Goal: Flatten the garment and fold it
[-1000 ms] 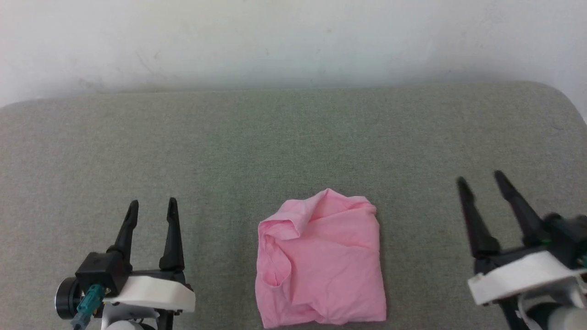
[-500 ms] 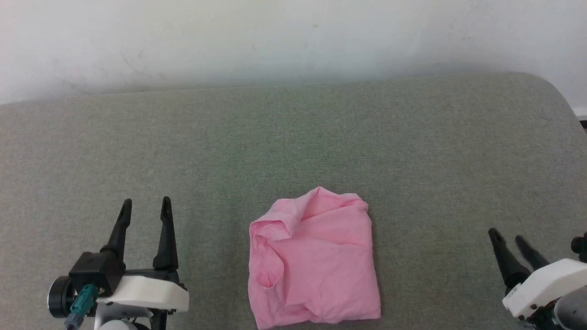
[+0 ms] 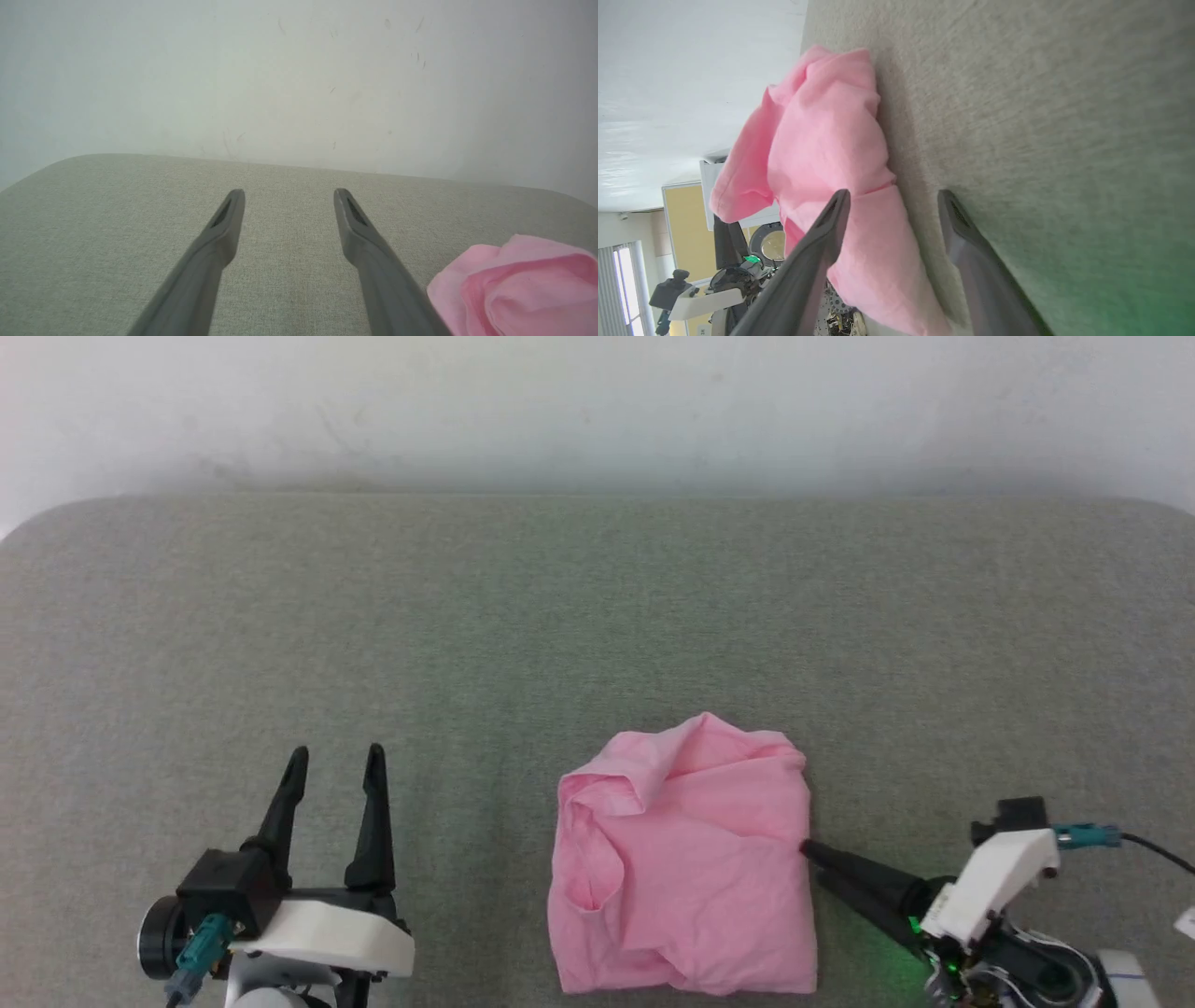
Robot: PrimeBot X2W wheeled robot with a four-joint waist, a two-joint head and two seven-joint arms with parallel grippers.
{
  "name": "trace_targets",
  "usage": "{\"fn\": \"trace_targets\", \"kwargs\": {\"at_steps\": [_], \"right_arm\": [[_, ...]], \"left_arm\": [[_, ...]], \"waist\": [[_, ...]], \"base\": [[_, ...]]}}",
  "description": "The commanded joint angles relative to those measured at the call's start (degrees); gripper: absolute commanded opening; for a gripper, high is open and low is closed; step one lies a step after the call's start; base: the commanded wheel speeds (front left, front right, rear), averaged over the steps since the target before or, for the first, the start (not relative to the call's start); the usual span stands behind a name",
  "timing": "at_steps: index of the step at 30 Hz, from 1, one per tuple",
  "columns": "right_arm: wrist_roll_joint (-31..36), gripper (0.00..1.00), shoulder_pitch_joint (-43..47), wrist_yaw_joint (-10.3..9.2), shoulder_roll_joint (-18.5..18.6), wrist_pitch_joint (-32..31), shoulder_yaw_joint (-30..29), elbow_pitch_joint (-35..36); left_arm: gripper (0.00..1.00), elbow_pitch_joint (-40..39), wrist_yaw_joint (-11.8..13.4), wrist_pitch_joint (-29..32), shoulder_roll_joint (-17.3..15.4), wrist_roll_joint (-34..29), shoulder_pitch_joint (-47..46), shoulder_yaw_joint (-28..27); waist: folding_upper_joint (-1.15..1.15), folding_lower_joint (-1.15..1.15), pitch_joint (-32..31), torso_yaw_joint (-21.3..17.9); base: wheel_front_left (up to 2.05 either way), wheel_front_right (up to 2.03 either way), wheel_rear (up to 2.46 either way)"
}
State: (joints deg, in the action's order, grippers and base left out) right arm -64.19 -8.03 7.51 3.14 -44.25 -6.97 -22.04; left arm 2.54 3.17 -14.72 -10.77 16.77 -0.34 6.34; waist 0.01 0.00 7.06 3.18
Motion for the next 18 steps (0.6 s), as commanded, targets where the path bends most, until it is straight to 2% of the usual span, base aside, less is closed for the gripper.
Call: {"fn": "trace_targets", "kwargs": {"at_steps": [1,5,7,8,15,18], "right_arm": [[-3.86,1.0,-1.81,-0.02,-0.24,0.4,2.44,-2.87],[-7.0,1.0,-4.06,-0.02,-0.24,1.82,7.08,-7.35],[-6.0,0.07,-4.84,-0.02,-0.25,2.9,8.71,-9.02],[-6.31,0.0,-5.16,-0.02,-0.25,2.99,9.33,-9.59],[-3.22,0.0,-5.74,-0.02,1.64,5.3,12.78,-7.1],[2.4,0.0,-5.14,-0.02,4.94,8.09,16.44,-3.01]], "left_arm": [[1.0,0.57,-0.82,-0.28,0.68,-0.85,-1.08,0.03],[1.0,1.25,-1.74,-0.28,1.52,-1.5,-1.48,-0.32],[1.0,1.64,-2.15,-0.28,1.88,-1.82,-1.54,-0.55],[1.0,1.81,-2.32,-0.28,2.06,-1.97,-1.54,-0.7],[1.0,2.52,-3.03,-0.28,2.93,-2.85,-0.53,-1.62],[1.0,2.69,-3.39,-0.28,3.23,-3.32,-0.05,-1.81]], "waist": [[-0.01,0.0,0.07,1.89],[-0.01,0.0,-0.15,3.01],[-0.01,0.0,-0.42,3.42],[-0.01,0.0,-0.61,3.54],[-0.01,0.0,-2.44,3.15],[-0.01,0.0,-3.21,2.36]], "base": [[0.0,0.0,0.0],[0.0,0.0,0.0],[0.0,0.0,0.0],[0.0,0.0,0.0],[0.0,0.0,0.0],[0.0,0.0,0.0]]}}
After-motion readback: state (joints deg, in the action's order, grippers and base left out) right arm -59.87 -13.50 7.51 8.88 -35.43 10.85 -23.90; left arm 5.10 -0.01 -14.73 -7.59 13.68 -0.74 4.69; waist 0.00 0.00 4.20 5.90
